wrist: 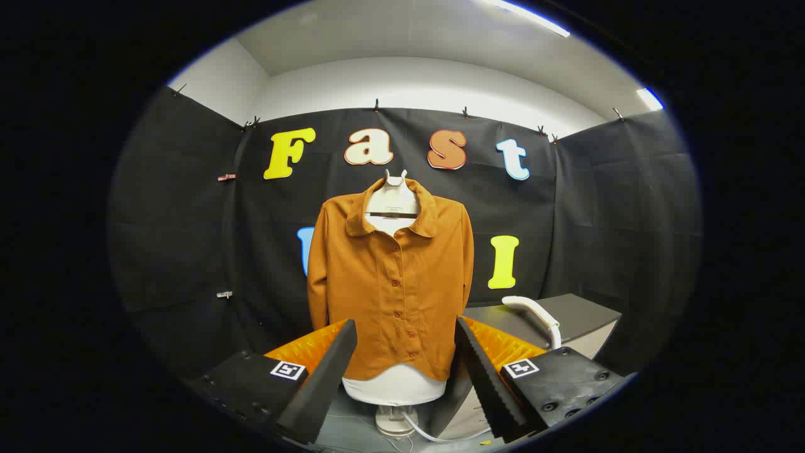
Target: Iron the clothes twice with a garment steamer, once on the left side and once on the right side.
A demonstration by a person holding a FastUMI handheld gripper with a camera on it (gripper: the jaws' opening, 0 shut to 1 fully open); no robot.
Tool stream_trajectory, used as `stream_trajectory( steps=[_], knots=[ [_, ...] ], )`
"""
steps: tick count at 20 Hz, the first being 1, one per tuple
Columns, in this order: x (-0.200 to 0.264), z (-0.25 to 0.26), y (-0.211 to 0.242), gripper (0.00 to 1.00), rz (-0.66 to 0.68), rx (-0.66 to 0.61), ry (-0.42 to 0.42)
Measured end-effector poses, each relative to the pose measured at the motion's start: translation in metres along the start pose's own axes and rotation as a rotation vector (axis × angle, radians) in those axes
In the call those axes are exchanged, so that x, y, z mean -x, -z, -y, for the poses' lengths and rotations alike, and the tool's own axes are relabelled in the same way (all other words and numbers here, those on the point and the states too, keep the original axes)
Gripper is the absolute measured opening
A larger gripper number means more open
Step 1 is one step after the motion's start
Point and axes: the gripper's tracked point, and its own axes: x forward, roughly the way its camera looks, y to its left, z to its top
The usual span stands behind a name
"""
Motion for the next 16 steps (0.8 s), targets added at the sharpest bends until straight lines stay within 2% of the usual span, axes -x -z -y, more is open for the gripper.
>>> stream_trajectory(
  steps=[16],
  knots=[
    [-0.0016, -0.0080, -0.0007, 0.98, 0.006, 0.006, 0.013]
  ],
)
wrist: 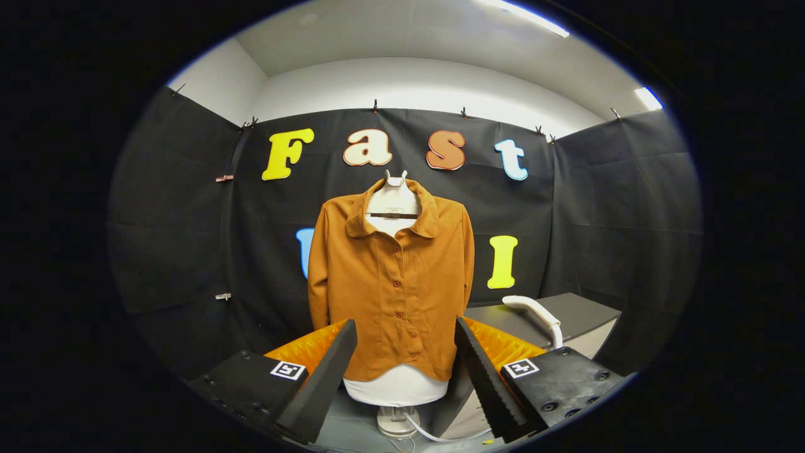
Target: Iron the clothes twice with a garment steamer, once on the left side and once on the right side.
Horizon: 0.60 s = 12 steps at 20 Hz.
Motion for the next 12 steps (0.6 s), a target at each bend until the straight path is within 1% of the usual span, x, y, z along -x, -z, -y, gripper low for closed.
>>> stream_trajectory(
  steps=[4, 6, 12],
  knots=[
    [0.0013, -0.0060, -0.0055, 0.98, 0.020, 0.012, -0.007],
    [0.0018, -0.0071, -0.0086, 0.98, 0.028, -0.003, -0.004],
    [-0.0007, -0.0041, -0.0014, 0.98, 0.007, -0.013, 0.066]
  ],
)
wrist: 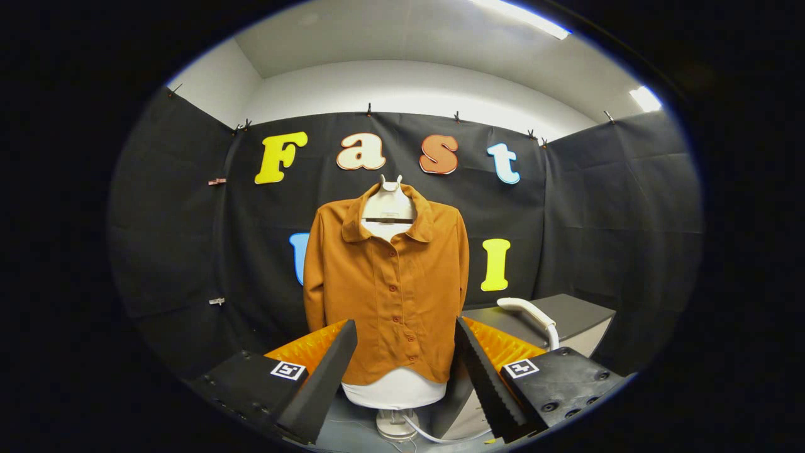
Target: Iron the clothes twice with a garment steamer, once on the left side and once on the right side.
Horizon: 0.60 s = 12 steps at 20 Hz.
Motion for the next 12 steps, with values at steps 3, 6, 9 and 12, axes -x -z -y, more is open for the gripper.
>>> stream_trajectory(
  steps=[3, 6, 9, 12],
  knots=[
    [-0.002, -0.001, 0.004, 0.98, -0.005, -0.006, 0.029],
    [-0.008, 0.001, 0.005, 0.98, -0.008, 0.003, 0.054],
    [-0.021, 0.013, 0.008, 0.98, -0.016, 0.005, 0.080],
    [-0.045, 0.028, 0.011, 0.98, -0.021, -0.009, 0.091]
  ],
)
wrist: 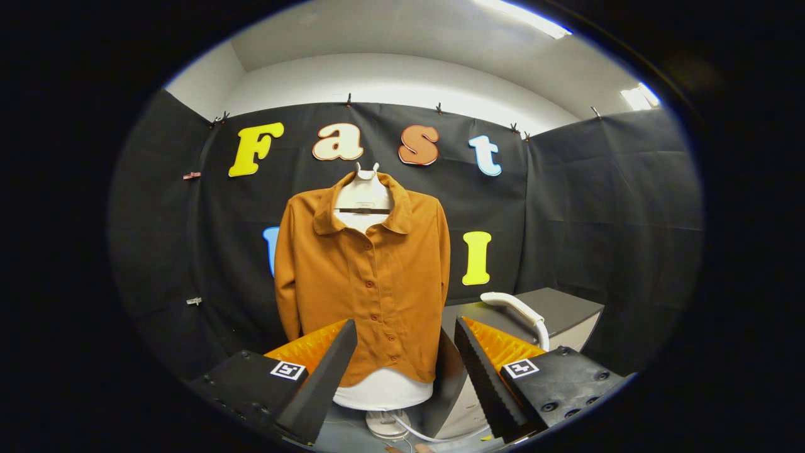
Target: Iron the clothes twice with a garment steamer, once on the left side and once on the right side.
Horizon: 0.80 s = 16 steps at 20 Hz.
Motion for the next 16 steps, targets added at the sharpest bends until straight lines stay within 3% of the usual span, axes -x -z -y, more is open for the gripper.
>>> stream_trajectory(
  steps=[6, 16],
  knots=[
    [-0.077, 0.052, -0.002, 0.98, 0.008, -0.007, 0.010],
    [-0.202, 0.183, 0.000, 0.98, -0.044, -0.003, 0.051]
  ],
)
